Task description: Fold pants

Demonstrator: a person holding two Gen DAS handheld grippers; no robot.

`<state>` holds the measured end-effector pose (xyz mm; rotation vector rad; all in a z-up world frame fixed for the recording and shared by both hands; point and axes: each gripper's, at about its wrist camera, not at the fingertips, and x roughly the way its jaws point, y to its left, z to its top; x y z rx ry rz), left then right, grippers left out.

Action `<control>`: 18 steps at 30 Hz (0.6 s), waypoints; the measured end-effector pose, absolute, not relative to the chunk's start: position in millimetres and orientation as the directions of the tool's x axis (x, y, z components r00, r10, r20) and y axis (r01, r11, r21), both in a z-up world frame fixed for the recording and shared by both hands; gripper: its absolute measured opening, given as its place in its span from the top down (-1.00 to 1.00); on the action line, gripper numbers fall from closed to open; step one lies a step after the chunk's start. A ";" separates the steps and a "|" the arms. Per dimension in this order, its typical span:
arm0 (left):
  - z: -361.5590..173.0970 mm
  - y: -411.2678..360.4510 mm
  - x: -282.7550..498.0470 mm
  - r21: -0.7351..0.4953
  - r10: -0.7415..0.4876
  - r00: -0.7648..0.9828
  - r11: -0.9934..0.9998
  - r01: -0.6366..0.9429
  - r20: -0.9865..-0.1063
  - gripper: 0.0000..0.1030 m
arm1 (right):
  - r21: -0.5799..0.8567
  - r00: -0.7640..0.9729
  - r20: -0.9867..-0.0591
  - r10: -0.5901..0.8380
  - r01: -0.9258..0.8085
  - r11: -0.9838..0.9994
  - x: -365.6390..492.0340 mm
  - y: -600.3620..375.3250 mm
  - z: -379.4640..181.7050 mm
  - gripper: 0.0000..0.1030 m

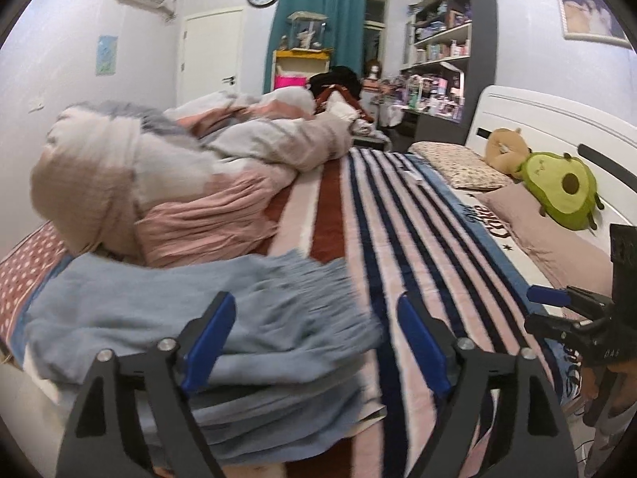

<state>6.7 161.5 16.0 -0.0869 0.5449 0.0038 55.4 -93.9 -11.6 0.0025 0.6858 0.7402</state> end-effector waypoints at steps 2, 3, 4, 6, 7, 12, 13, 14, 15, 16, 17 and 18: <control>18.3 142.1 10.0 -0.074 -0.029 0.872 0.997 -0.009 -0.489 -0.69 | 0.208 0.580 -0.567 0.585 -0.586 0.783 51.2 -114.4 -11.1 -0.61; 19.3 129.2 12.1 -0.070 -0.041 0.879 0.998 0.009 -0.474 -0.71 | 0.199 0.598 -0.563 0.571 -0.573 0.795 49.6 -121.9 -10.8 -0.65; 20.0 120.1 13.5 -0.066 -0.048 0.885 0.998 0.020 -0.462 -0.73 | 0.188 0.619 -0.557 0.554 -0.556 0.810 47.2 -130.9 -10.6 -0.68; 21.0 104.9 15.6 -0.053 -0.052 0.898 0.998 0.032 -0.437 -0.75 | 0.167 0.659 -0.543 0.521 -0.524 0.836 41.8 -147.9 -10.5 -0.86; 21.9 95.5 15.3 -0.042 -0.048 0.909 0.999 0.033 -0.415 -0.78 | 0.156 0.677 -0.533 0.507 -0.511 0.846 38.6 -154.3 -10.0 -0.88; 23.2 64.1 6.5 0.012 -0.011 0.955 1.000 0.015 -0.295 -0.87 | 0.083 0.773 -0.472 0.424 -0.440 0.894 17.0 -182.9 -7.6 -0.99; 22.0 57.2 5.2 0.024 -0.003 0.959 1.000 0.011 -0.285 -0.87 | 0.070 0.789 -0.459 0.410 -0.428 0.901 13.6 -185.7 -7.4 -0.99; 22.1 55.2 4.7 0.025 -0.004 0.959 1.000 0.012 -0.282 -0.87 | 0.050 0.810 -0.438 0.391 -0.412 0.910 8.2 -188.6 -6.9 -0.99; 21.4 52.3 4.2 0.023 -0.008 0.960 1.000 0.015 -0.279 -0.87 | 0.034 0.825 -0.423 0.374 -0.398 0.917 4.7 -190.6 -6.8 -0.99; 20.1 49.5 3.5 0.017 -0.015 0.961 1.000 0.021 -0.276 -0.87 | 0.019 0.842 -0.407 0.354 -0.380 0.925 1.2 -192.7 -7.0 -0.99; 19.2 48.9 3.5 0.014 -0.018 0.961 1.000 0.023 -0.277 -0.87 | 0.010 0.853 -0.394 0.343 -0.369 0.929 -0.6 -194.4 -7.0 -0.99; 18.1 47.2 3.3 0.012 -0.023 0.960 1.000 0.027 -0.279 -0.87 | 0.003 0.860 -0.386 0.335 -0.362 0.932 -2.6 -195.6 -6.6 -0.99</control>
